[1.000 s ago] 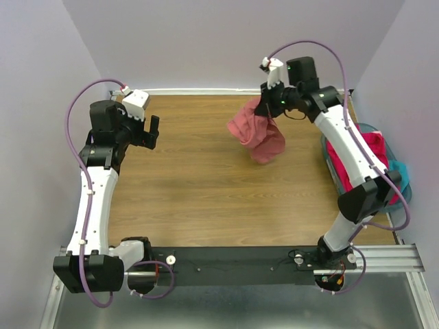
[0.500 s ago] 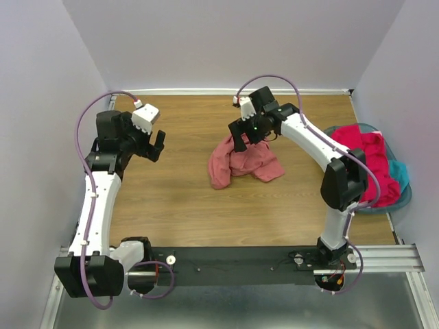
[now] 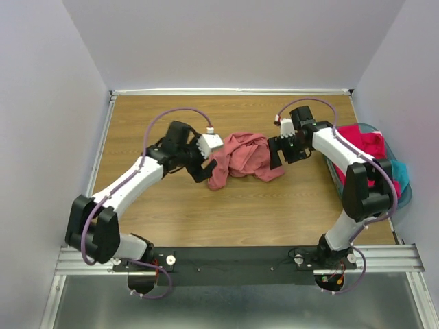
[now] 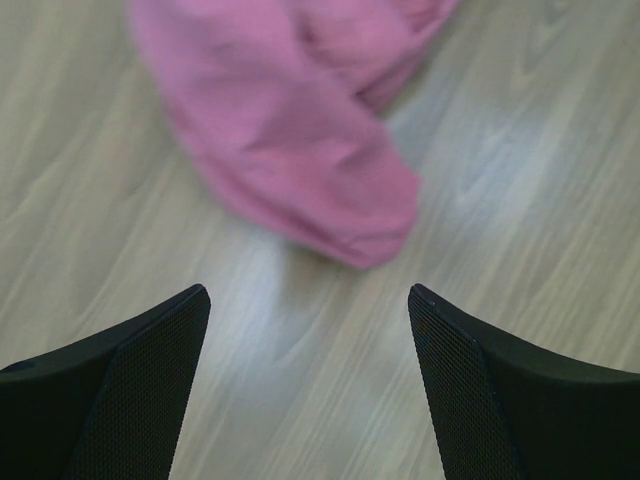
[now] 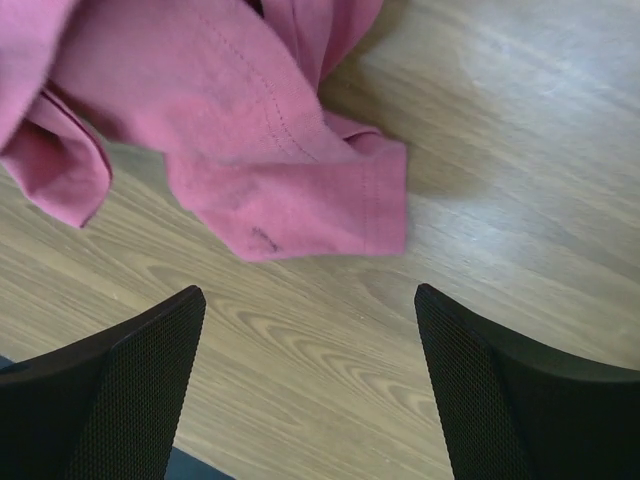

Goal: Fold and stack the t-shirts
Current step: Flatten out the tshirt

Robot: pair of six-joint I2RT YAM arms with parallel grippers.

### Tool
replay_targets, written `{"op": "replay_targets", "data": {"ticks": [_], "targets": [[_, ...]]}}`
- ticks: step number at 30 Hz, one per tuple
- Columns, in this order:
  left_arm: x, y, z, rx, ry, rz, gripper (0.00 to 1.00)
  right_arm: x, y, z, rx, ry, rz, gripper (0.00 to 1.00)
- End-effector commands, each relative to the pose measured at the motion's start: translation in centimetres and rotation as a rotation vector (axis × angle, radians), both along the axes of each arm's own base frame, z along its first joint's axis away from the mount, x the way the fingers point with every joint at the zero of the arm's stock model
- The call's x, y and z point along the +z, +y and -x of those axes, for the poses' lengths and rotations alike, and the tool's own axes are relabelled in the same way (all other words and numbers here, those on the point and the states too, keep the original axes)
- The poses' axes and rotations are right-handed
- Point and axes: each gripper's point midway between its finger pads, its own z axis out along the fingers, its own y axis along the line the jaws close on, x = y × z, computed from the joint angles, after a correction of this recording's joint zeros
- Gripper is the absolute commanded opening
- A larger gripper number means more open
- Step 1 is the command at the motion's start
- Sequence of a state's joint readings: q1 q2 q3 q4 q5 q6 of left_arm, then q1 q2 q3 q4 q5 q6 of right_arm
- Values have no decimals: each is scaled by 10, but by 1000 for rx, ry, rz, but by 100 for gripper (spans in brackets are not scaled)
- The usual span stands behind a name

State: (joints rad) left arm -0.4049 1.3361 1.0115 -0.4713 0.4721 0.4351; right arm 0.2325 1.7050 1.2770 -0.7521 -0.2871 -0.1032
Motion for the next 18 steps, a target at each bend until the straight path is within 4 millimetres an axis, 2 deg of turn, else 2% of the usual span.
{"op": "replay_targets", "data": {"ticks": [1, 2, 4, 7, 10, 13, 14, 17, 18], "targets": [[-21, -44, 14, -76, 16, -12, 88, -17, 7, -2, 21, 9, -4, 91], [-35, -47, 11, -58, 32, -42, 88, -22, 8, -6, 19, 3, 1, 91], [-48, -54, 12, -55, 49, -67, 89, -40, 4, -8, 7, 30, 29, 91], [-79, -52, 4, -3, 87, -132, 90, -59, -2, -11, -7, 39, 66, 91], [-93, -47, -3, 35, 90, -171, 89, -74, -3, -9, -11, 60, 75, 91], [-107, -46, -3, 32, 122, -201, 74, -88, -5, -10, -15, 76, 93, 88], [-115, -43, -2, 35, 142, -231, 61, -90, -7, -11, -16, 74, 105, 84], [-111, -38, -11, 58, 135, -252, 39, -94, -12, -16, -19, 62, 138, 58], [-103, -34, -19, 76, 133, -235, 23, -92, -13, -17, -20, 56, 142, 30]]}}
